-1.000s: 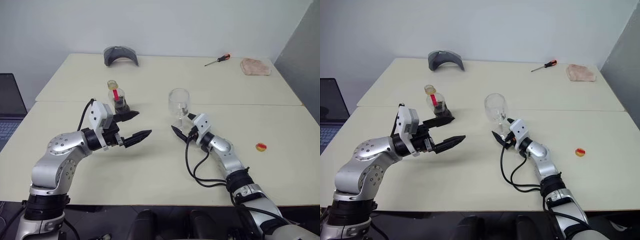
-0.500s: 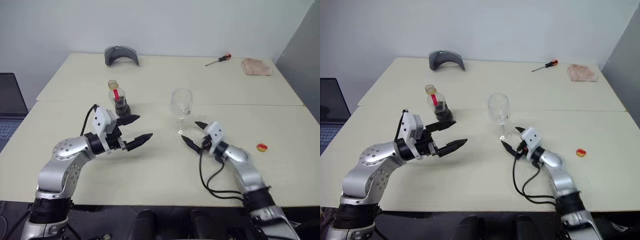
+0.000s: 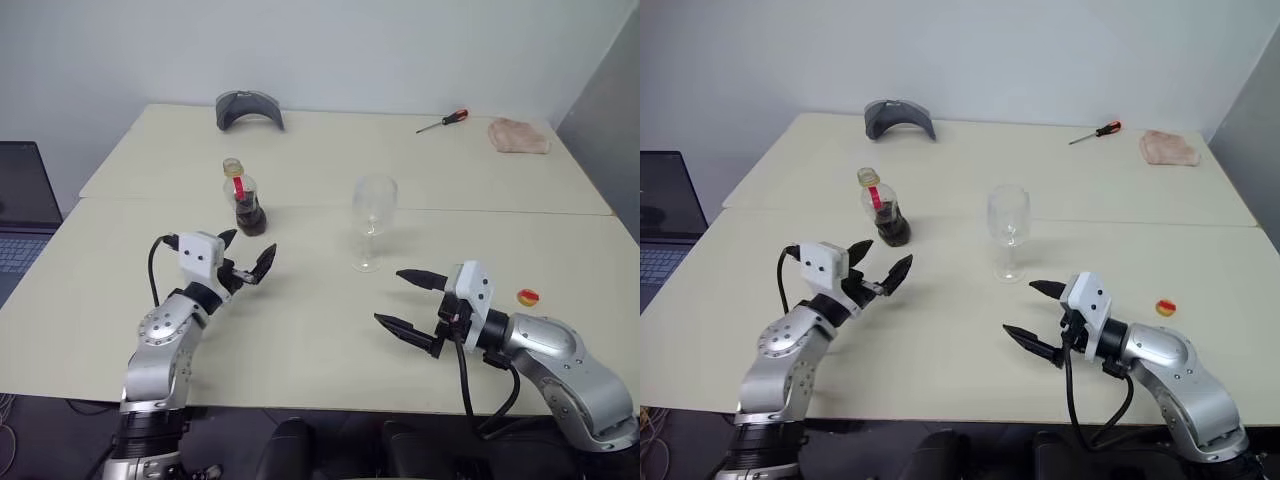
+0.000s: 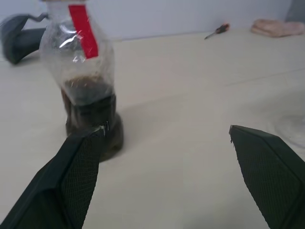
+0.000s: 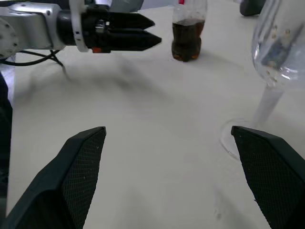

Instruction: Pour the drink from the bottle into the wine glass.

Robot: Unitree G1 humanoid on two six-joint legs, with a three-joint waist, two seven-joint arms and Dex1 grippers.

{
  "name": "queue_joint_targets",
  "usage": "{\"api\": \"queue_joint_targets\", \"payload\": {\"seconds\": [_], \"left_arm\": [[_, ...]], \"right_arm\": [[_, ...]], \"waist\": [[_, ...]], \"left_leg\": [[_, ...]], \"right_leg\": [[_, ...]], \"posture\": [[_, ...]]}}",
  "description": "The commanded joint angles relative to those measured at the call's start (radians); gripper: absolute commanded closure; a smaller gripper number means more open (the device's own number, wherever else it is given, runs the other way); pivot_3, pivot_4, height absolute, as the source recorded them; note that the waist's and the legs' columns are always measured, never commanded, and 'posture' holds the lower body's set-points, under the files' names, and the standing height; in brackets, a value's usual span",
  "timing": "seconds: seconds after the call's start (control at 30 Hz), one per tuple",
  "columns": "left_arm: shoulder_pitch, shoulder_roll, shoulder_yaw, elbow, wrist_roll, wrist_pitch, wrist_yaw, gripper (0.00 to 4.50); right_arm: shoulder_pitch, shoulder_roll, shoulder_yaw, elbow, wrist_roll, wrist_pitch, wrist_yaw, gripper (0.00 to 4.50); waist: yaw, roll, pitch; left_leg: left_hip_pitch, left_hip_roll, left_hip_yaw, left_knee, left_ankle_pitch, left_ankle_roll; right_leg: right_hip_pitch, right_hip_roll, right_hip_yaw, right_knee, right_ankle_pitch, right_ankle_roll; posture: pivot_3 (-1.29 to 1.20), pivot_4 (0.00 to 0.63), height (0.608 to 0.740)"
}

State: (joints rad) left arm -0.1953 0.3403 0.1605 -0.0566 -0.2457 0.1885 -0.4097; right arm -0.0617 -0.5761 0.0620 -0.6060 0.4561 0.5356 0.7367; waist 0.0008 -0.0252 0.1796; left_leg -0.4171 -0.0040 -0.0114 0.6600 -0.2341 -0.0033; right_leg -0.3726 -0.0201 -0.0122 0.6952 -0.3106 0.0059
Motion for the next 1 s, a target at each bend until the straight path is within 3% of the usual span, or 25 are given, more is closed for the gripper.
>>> {"api": "queue_joint_targets", "payload": {"seconds": [0.03,0.23,0.9,1.0], "left_arm": [[-0.055,-0.018,0.001,0.034,0.064,-0.050,0.089,0.00],[-0.168,-0.042,-0.019,0.189,0.144,-0.111,0.176,0.00],[-0.486,-0.052,-0.007,0.673,0.168,-0.250,0.246,0.00],[-0.513,-0.051,-0.002,0.719,0.164,-0.277,0.251,0.63]], "right_arm": [[-0.018,-0.005,-0.006,-0.064,0.051,0.041,-0.008,0.01],[-0.062,-0.005,-0.029,-0.073,0.092,0.059,-0.003,0.01],[-0.123,0.021,-0.011,-0.078,0.104,0.070,-0.066,0.01],[-0.122,0.022,-0.009,-0.079,0.102,0.069,-0.068,0.00]], "waist": [[0.001,-0.001,0.000],[0.003,-0.001,0.000],[0.001,-0.002,0.001],[0.001,-0.002,0.001]], "left_leg": [[0.000,0.000,0.000,0.000,0.000,0.000],[0.000,-0.001,0.000,0.000,0.000,0.000],[-0.001,-0.001,0.000,0.000,0.000,0.000],[-0.001,-0.001,0.000,0.001,0.000,0.000]], "right_leg": [[0.000,0.000,-0.001,0.000,0.000,0.000],[0.000,0.000,0.000,0.000,0.000,0.001],[0.000,0.000,-0.001,0.000,0.001,0.002],[0.000,0.000,-0.001,0.000,0.001,0.002]], "posture": [[0.00,0.150,0.740],[0.00,0.150,0.740],[0.00,0.150,0.740],[0.00,0.150,0.740]]}}
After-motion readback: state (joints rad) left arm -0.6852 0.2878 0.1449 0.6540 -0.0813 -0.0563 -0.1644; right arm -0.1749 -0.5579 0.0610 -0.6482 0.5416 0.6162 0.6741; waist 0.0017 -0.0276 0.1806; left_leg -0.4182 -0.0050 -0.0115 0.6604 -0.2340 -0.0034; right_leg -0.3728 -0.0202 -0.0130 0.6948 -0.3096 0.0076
